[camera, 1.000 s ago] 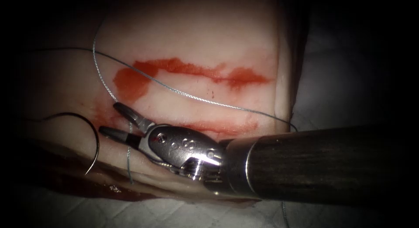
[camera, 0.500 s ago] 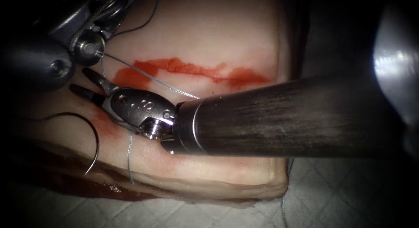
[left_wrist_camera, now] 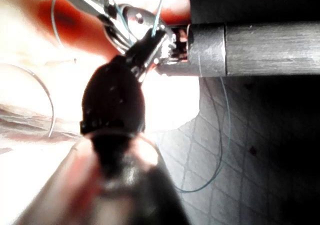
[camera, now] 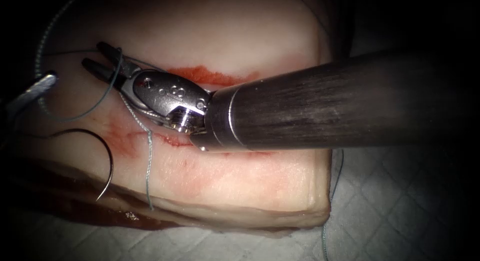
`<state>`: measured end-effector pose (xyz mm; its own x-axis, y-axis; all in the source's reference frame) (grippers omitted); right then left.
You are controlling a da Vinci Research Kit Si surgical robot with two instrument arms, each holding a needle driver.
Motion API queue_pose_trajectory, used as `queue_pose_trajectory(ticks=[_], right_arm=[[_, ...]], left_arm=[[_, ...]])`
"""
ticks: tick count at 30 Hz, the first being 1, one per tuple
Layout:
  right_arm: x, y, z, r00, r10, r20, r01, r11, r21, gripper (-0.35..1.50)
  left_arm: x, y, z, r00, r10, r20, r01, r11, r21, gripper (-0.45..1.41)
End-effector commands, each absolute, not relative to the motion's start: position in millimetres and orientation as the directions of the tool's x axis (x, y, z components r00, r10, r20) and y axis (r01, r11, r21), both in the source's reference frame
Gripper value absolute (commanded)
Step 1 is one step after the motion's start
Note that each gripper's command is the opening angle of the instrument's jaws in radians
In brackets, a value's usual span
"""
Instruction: Wound Closure
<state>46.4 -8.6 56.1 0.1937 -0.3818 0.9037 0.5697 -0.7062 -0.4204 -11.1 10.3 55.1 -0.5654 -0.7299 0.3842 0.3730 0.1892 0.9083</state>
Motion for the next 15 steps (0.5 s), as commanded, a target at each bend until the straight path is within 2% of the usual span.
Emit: queue_pose_trajectory(ticks=[1,6,15], right_arm=[[47.2,-8.0,56.1,0.204,-0.378,0.903,0.569,-0.704,-0.424,0.04],[47.1,-7.9,55.9,0.214,-0.374,0.902,0.568,-0.704,-0.426,-0.01],[46.3,-9.1,55.3,0.22,-0.365,0.905,0.555,-0.716,-0.424,-0.11]], left_arm=[[-11.6,9.6,56.2,-0.564,-0.733,0.38,0.376,0.182,0.909,-0.45],[-11.9,6.7,58.7,-0.573,-0.746,0.34,0.377,0.128,0.917,-0.45],[-10.4,10.2,64.9,-0.513,-0.767,0.385,0.476,0.119,0.871,-0.45]])
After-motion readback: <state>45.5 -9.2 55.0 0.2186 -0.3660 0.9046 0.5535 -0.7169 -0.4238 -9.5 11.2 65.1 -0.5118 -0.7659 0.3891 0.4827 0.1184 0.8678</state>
